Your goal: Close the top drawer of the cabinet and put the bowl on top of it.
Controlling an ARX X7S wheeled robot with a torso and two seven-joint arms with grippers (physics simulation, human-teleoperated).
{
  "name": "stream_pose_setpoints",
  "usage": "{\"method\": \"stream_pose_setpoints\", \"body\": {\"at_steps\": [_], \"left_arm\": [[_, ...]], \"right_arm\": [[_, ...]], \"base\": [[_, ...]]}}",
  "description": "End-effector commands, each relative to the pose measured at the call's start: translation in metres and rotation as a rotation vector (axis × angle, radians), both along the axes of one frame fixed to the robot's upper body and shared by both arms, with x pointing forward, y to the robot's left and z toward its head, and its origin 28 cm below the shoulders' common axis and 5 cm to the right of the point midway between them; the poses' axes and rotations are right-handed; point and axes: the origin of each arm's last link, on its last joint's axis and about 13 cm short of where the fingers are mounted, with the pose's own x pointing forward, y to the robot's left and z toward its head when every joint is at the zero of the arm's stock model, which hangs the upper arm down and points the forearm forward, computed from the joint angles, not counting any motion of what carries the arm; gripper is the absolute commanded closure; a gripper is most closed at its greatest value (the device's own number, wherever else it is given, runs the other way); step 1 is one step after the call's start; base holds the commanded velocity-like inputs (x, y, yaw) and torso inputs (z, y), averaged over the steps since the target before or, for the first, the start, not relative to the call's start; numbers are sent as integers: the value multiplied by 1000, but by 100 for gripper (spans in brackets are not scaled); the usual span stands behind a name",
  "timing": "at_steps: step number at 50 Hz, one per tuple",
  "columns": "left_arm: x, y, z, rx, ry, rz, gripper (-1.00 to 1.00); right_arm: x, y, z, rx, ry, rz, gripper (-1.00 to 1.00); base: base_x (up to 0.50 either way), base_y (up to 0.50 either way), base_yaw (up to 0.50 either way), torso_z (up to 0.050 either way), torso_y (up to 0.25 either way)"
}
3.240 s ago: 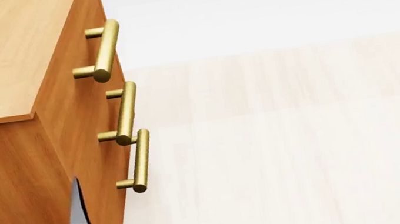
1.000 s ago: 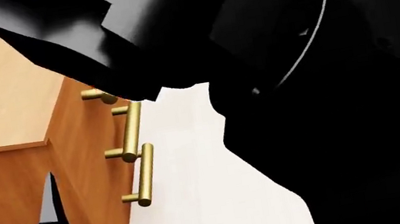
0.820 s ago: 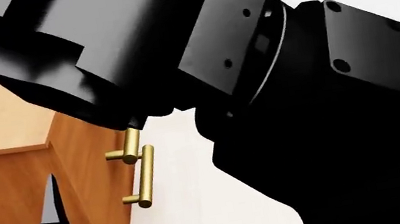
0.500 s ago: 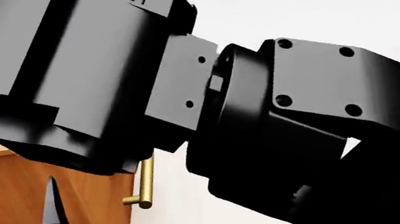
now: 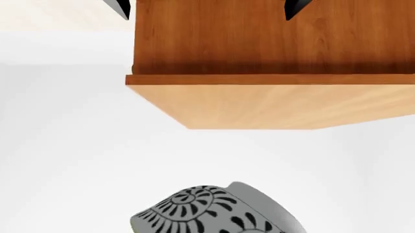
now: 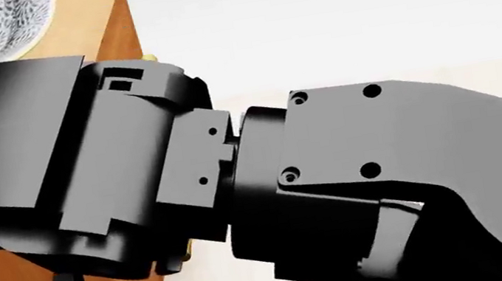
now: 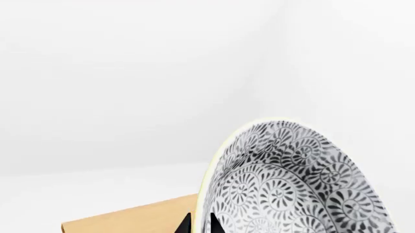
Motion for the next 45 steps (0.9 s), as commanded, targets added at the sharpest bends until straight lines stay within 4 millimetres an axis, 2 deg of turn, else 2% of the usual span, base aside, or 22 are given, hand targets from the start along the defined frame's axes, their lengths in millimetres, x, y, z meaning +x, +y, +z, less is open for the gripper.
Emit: {"method": "stream_pose_setpoints", "body": {"at_steps": [1,11,21,32,45], "left_arm": [[-1,1,-2,-4,5,5,-100],[0,3,-4,-10,9,10,-100],[1,3,-6,-19,10,9,-100],[2,2,-6,-23,10,8,-100],[2,2,-7,-23,11,7,-100]], "right_arm": [[2,0,-13,-14,1,1,100],[6,-1,-24,-43,9,-9,100],[10,-5,-30,-154,-26,-52,100],[7,-6,-44,-221,-31,-40,100],[4,-6,-50,-250,-28,-17,100]], "base": [[0,0,0,0,0],[0,0,0,0,0],[0,0,0,0,0],[0,0,0,0,1],[0,0,0,0,0]]}}
